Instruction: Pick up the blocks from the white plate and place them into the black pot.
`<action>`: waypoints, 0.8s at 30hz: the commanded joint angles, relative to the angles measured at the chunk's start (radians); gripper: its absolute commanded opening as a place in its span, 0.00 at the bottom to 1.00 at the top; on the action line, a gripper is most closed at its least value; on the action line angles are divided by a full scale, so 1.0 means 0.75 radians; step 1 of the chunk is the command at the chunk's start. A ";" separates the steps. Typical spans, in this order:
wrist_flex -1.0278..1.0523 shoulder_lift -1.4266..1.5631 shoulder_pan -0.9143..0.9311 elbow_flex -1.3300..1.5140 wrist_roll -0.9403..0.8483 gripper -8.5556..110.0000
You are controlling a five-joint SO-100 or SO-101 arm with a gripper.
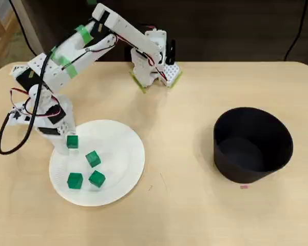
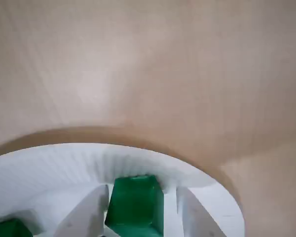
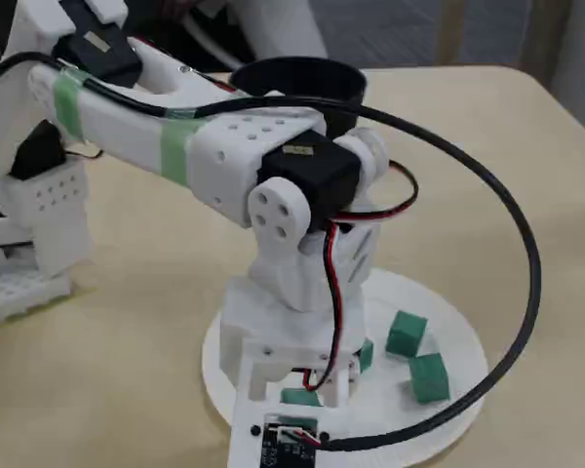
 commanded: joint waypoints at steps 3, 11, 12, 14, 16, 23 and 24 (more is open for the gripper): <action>0.004 -0.006 -0.037 -0.119 0.029 0.11; 0.004 -0.031 -0.074 -0.170 0.043 0.05; 0.004 -0.016 -0.076 -0.176 0.051 0.05; 0.004 0.031 -0.086 -0.192 0.078 0.05; 0.004 0.098 -0.110 -0.223 0.129 0.05; 0.002 0.440 -0.372 -0.356 0.436 0.05; -0.002 0.489 -0.434 -0.366 0.477 0.05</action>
